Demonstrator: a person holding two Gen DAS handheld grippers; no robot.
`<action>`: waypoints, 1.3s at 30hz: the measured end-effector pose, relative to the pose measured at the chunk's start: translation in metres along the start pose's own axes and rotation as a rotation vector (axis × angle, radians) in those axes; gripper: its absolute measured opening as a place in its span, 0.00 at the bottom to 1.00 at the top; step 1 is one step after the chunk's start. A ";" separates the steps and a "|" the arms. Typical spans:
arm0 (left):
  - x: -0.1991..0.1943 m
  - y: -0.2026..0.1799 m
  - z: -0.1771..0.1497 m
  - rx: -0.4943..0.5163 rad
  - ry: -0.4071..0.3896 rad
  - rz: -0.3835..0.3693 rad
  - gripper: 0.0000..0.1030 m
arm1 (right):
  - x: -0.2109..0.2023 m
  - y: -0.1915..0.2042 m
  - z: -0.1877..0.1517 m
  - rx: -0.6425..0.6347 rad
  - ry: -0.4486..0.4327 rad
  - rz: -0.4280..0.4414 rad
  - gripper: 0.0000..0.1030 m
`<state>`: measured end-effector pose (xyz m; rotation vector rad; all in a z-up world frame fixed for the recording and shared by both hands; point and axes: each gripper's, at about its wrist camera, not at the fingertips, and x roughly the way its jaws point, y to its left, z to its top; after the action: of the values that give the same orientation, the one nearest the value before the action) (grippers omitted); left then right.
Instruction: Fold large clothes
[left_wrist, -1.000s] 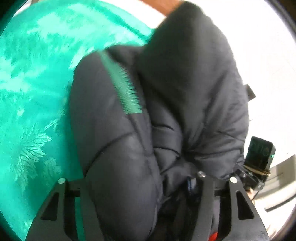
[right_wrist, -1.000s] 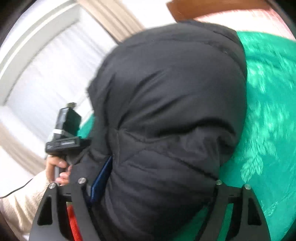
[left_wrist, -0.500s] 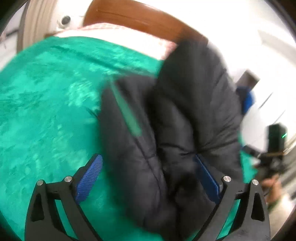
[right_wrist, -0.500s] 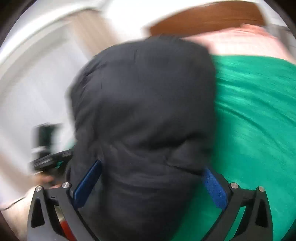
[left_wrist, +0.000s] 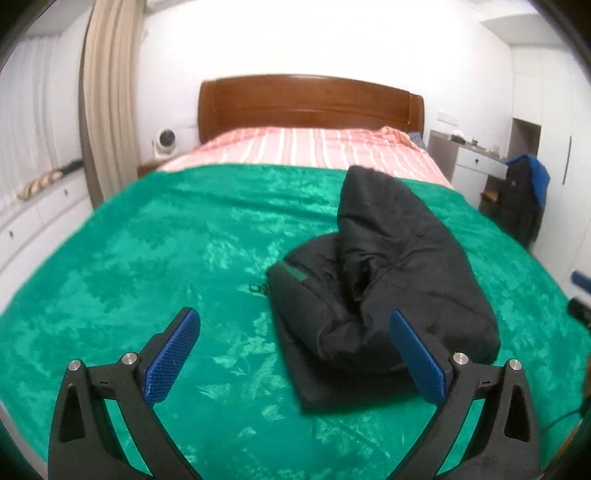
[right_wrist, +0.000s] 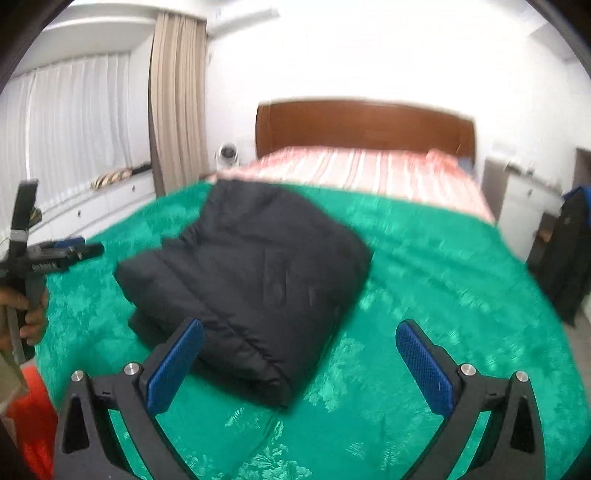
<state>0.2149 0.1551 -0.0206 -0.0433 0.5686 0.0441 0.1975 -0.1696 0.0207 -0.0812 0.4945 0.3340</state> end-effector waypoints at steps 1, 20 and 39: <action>-0.005 -0.003 0.003 0.008 -0.013 0.011 1.00 | -0.004 -0.002 0.000 0.016 -0.002 -0.002 1.00; -0.075 -0.054 -0.048 0.027 0.089 0.008 1.00 | -0.057 0.056 -0.063 0.087 0.250 -0.149 1.00; -0.136 -0.093 -0.071 0.132 0.221 0.034 1.00 | -0.103 0.099 -0.077 0.043 0.344 -0.142 1.00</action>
<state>0.0676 0.0543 -0.0042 0.0914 0.7916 0.0348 0.0446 -0.1190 0.0028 -0.1328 0.8316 0.1694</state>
